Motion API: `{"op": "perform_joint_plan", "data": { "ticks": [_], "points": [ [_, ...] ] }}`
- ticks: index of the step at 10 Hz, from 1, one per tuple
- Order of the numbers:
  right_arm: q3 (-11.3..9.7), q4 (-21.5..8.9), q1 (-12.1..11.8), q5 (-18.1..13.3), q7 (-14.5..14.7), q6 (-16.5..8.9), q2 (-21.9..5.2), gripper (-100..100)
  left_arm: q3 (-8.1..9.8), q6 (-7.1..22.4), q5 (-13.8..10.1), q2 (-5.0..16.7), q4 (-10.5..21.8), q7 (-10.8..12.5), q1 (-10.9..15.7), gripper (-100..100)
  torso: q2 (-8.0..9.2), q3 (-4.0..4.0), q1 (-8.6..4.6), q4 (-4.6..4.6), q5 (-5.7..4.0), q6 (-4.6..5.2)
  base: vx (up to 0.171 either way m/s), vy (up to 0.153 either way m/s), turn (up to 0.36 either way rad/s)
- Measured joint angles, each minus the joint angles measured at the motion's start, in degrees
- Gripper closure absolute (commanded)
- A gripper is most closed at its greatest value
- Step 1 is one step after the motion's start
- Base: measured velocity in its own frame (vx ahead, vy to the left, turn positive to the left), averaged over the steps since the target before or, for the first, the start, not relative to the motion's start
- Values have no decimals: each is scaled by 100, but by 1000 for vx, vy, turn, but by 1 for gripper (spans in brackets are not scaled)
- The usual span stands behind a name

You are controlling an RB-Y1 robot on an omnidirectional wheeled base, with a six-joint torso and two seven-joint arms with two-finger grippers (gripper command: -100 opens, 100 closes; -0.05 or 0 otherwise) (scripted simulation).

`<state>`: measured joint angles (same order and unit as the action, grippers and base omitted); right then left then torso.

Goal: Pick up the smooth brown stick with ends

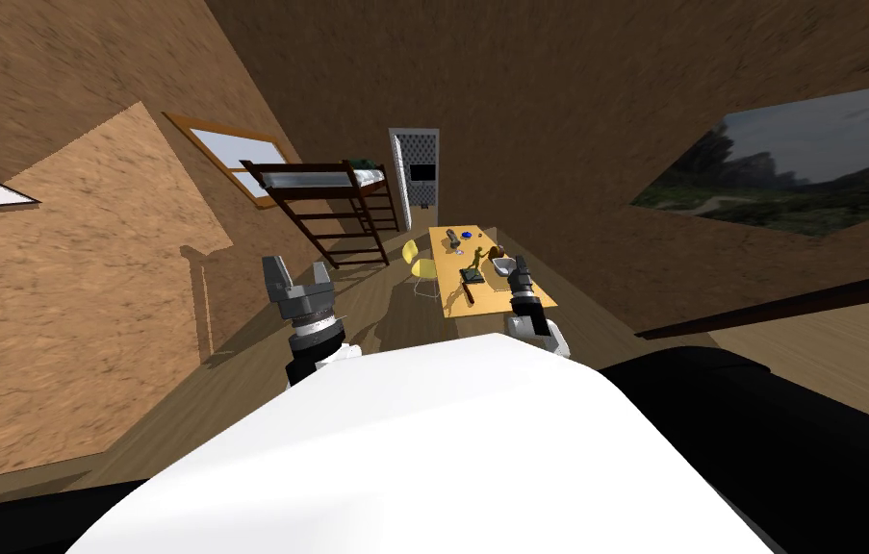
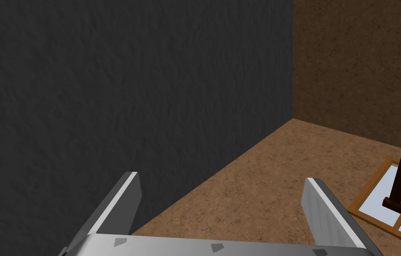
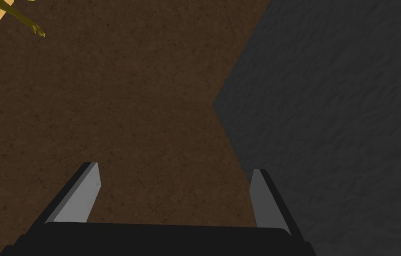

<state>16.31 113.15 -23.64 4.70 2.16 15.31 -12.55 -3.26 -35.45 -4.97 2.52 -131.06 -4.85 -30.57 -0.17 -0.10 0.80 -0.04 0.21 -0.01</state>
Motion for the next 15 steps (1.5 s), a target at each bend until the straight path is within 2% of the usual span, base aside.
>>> {"op": "perform_joint_plan", "data": {
  "ticks": [6, 7, 8, 9, 10, 12, 15],
  "points": [
    [382, -601, 107, 333, -254, -850, -165, -100, 1, 0, 0, 1, 0, 0, 0, 0, -6, -4, -31, -1, -7, 0, 59, 140, -25],
    [468, -822, 188, 418, -319, -1028, -238, -100, 1, 0, 0, 1, 0, 0, -1, 0, -19, -10, -27, -4, -7, 0, 118, 209, -41],
    [592, -1012, 142, 577, -457, -1205, -369, -100, 0, 0, 0, 0, 0, 0, -1, 0, -27, -16, -11, -6, -4, 2, 90, 191, -28],
    [627, -1049, 68, 624, -519, -1340, -338, -100, 0, 0, 0, 0, 0, 0, -1, 0, -22, -13, -11, -5, -3, 0, 124, 175, -27],
    [691, -1261, 135, 708, -580, -1483, -390, -100, 0, 0, 0, 0, 0, 0, -1, 0, -33, -19, -17, -7, -4, -1, 111, 107, -18],
    [781, -1487, 89, 851, -693, -1755, -432, -100, 1, 0, 0, 1, 0, 0, -1, 0, -29, -17, -40, -7, -10, 1, 96, 105, -22],
    [907, -1927, 182, 1053, -882, -2155, -557, -100, 2, 0, 0, 2, 0, 0, -1, 0, -29, -17, -61, -7, -13, 0, 90, 58, -13]
  ]
}}
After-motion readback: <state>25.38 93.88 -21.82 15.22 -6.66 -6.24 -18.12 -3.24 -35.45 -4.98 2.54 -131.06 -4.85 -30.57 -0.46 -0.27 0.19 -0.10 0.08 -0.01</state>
